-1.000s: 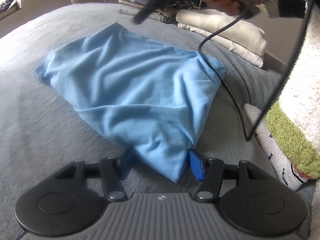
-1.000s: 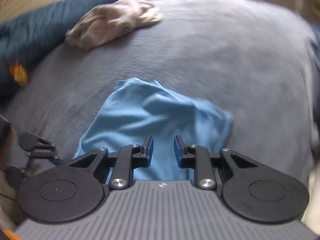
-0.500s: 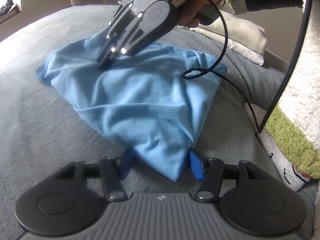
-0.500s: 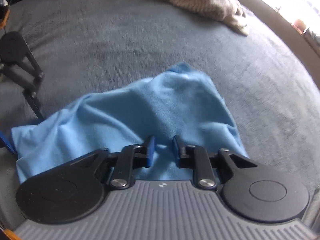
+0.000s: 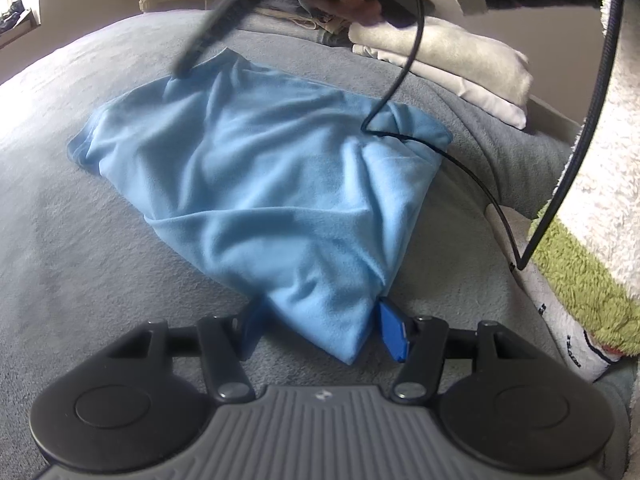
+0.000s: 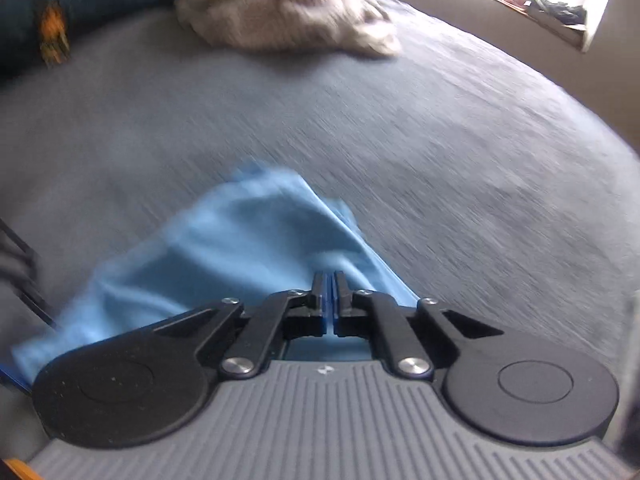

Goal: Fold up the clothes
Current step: 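Move the right tool over the shirt and close it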

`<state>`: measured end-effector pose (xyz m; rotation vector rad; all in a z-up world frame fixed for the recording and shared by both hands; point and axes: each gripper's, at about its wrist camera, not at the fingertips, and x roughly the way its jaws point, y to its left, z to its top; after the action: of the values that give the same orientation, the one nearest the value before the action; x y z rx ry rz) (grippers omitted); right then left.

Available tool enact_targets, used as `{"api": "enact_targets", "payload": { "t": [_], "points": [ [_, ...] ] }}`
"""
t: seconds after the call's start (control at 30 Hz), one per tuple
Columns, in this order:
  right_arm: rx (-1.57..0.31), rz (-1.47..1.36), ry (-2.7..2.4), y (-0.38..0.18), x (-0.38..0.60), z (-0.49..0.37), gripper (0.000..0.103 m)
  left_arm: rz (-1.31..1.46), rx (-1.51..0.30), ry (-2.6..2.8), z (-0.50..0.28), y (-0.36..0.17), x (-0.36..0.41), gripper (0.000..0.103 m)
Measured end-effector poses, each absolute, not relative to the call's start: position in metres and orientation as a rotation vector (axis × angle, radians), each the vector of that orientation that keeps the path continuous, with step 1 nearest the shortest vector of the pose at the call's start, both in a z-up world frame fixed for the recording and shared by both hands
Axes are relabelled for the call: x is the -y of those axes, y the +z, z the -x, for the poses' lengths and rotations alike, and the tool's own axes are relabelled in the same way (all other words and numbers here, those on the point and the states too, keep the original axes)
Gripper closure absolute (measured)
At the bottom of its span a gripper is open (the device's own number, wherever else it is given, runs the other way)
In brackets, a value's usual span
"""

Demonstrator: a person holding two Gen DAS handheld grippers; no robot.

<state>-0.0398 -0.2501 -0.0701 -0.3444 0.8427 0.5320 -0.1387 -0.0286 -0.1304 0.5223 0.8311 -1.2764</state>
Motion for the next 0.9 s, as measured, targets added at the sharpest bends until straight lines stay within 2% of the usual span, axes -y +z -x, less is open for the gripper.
{"api": "enact_targets", "payload": {
  "t": [0.1,0.13,0.17,0.43,0.5,0.6,0.63,0.7,0.73,0.77,0.9],
  "points": [
    [-0.846,0.327,0.629,-0.06,0.227,0.029,0.088,-0.517,-0.831,-1.275,0.135,-0.131,0.024,0.043],
    [-0.846,0.332,0.659,-0.058,0.218,0.026,0.078,-0.516,-0.829,-1.276,0.135,-0.131,0.022,0.043],
    [-0.851,0.349,0.679,-0.059,0.209,0.02,0.073,-0.514,-0.828,-1.276,0.135,-0.131,0.02,0.043],
    [-0.931,0.332,0.711,-0.079,0.183,-0.039,0.067,-0.509,-0.819,-1.28,0.135,-0.131,0.02,0.043],
    [-0.964,0.284,0.734,-0.083,0.182,-0.058,0.058,-0.51,-0.819,-1.282,0.136,-0.131,0.021,0.043],
    [-1.065,0.248,0.79,-0.096,0.174,-0.085,0.054,-0.512,-0.817,-1.284,0.136,-0.131,0.022,0.042],
    [-1.107,0.246,0.81,-0.102,0.171,-0.09,0.054,-0.513,-0.816,-1.284,0.137,-0.131,0.023,0.042],
    [-1.178,0.259,0.846,-0.111,0.166,-0.096,0.065,-0.51,-0.817,-1.284,0.137,-0.132,0.024,0.042],
    [-1.183,0.281,0.848,-0.113,0.165,-0.095,0.088,-0.508,-0.817,-1.284,0.136,-0.132,0.023,0.042],
    [-1.17,0.277,0.846,-0.111,0.168,-0.093,0.096,-0.506,-0.817,-1.285,0.136,-0.132,0.023,0.042],
    [-1.082,0.16,0.808,-0.095,0.192,-0.085,0.099,-0.493,-0.822,-1.286,0.135,-0.133,0.024,0.042]
  ]
}}
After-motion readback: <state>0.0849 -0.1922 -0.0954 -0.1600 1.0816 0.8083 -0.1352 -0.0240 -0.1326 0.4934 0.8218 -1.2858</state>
